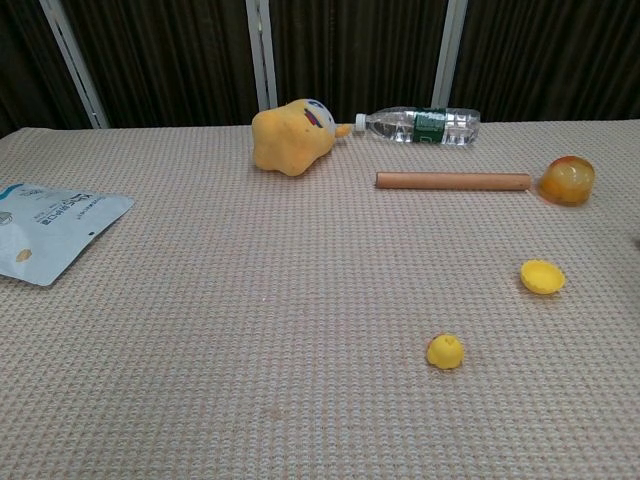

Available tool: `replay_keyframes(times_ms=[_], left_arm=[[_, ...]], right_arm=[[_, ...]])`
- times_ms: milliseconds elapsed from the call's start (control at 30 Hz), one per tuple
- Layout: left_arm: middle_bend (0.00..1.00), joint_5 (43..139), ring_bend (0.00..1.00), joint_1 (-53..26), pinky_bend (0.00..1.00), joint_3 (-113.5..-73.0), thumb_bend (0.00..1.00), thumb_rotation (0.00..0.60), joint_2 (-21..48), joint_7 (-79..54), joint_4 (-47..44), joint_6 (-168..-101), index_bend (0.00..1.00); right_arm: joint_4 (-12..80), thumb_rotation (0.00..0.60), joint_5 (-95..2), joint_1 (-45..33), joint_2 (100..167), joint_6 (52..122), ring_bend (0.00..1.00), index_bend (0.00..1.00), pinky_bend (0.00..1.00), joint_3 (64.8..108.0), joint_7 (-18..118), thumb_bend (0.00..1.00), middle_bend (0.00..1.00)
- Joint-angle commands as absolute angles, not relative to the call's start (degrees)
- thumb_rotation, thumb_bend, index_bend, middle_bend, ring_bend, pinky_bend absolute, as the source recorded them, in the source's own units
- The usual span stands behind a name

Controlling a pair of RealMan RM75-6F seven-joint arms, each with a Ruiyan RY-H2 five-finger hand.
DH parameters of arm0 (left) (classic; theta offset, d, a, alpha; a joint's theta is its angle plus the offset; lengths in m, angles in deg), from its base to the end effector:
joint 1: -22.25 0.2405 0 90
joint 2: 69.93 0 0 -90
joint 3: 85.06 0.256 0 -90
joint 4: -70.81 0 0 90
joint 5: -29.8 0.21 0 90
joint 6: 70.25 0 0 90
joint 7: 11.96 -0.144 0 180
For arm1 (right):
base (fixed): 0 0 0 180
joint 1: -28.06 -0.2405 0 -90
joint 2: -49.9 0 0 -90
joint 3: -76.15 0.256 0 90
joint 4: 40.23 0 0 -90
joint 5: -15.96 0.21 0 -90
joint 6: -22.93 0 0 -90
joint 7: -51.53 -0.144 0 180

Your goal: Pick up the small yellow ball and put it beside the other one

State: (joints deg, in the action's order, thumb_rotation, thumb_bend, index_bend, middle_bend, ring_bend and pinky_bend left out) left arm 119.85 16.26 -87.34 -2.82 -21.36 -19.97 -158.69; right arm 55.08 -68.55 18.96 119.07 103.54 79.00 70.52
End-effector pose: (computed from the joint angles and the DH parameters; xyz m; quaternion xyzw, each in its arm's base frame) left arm -0.2963 0.1843 0.1473 -0.6316 -0.3091 -0.3811 0.6003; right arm -0.2841 -0.2003 0.1170 0.6583 -0.3312 0.3283 0.5909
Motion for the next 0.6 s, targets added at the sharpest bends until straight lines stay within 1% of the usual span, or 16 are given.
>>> replay_keyframes(times_ms=[33, 133, 300, 433, 600], left_arm=[[0.00, 119.6, 0.00, 16.3, 0.17, -87.4, 0.00, 0.600, -2.8, -21.2, -20.0, -158.7, 0.00], [0.00, 119.4, 0.00, 16.3, 0.17, -87.6, 0.00, 0.600, -2.8, -20.9, -19.9, -158.7, 0.00], [0.00, 119.7, 0.00, 16.2, 0.17, -87.6, 0.00, 0.600, -2.7, -21.2, -19.7, -159.0, 0.00], [0.00, 119.9, 0.00, 16.3, 0.17, -87.6, 0.00, 0.600, -2.7, -21.2, -19.7, -159.2, 0.00], [0.00, 119.8, 0.00, 16.3, 0.17, -87.5, 0.00, 0.600, -2.7, -20.7, -19.6, -158.9, 0.00]], right_arm=[[56.4, 0.600, -68.3, 18.7, 119.9, 102.3, 0.00, 0.12, 0.00, 78.3, 71.7, 0.00, 0.00], [56.8, 0.600, -69.2, 18.1, 121.2, 101.5, 0.00, 0.13, 0.00, 77.7, 74.6, 0.00, 0.00], [56.8, 0.600, -71.5, 16.9, 125.2, 100.4, 0.00, 0.13, 0.00, 76.8, 80.8, 0.00, 0.00], [57.2, 0.600, -68.9, 15.6, 130.0, 98.3, 0.00, 0.14, 0.00, 78.3, 83.1, 0.00, 0.00], [55.5, 0.600, -65.5, 14.0, 134.0, 95.6, 0.00, 0.16, 0.00, 79.6, 86.3, 0.01, 0.00]])
